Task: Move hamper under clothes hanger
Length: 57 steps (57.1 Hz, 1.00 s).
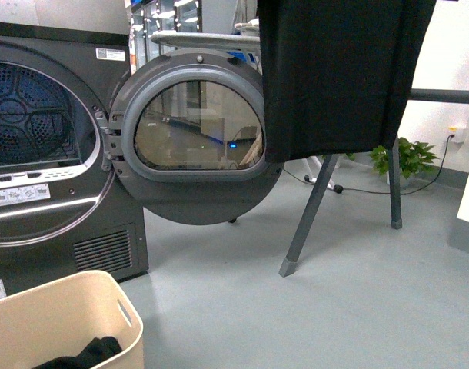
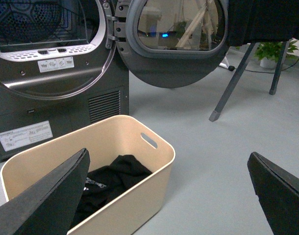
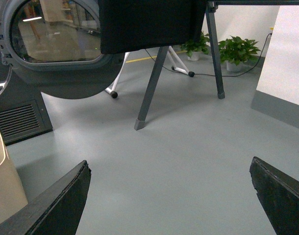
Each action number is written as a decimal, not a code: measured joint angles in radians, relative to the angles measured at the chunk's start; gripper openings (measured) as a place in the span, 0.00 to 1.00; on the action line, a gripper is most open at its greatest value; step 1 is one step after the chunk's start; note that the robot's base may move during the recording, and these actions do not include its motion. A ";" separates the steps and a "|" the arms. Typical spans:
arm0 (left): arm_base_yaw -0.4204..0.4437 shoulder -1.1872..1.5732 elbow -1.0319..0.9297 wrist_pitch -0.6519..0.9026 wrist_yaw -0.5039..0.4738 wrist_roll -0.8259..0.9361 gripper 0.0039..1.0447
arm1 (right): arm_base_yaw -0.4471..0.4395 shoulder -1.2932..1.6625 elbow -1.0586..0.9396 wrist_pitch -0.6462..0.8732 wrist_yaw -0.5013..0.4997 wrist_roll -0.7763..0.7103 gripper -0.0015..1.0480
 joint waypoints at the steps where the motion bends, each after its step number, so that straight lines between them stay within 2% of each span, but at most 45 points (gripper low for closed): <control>1: 0.000 0.000 0.000 0.000 0.000 0.000 0.94 | 0.000 0.000 0.000 0.000 0.000 0.000 0.92; 57: 0.000 0.000 0.000 0.000 0.000 0.000 0.94 | 0.000 0.000 0.000 0.000 0.001 0.000 0.92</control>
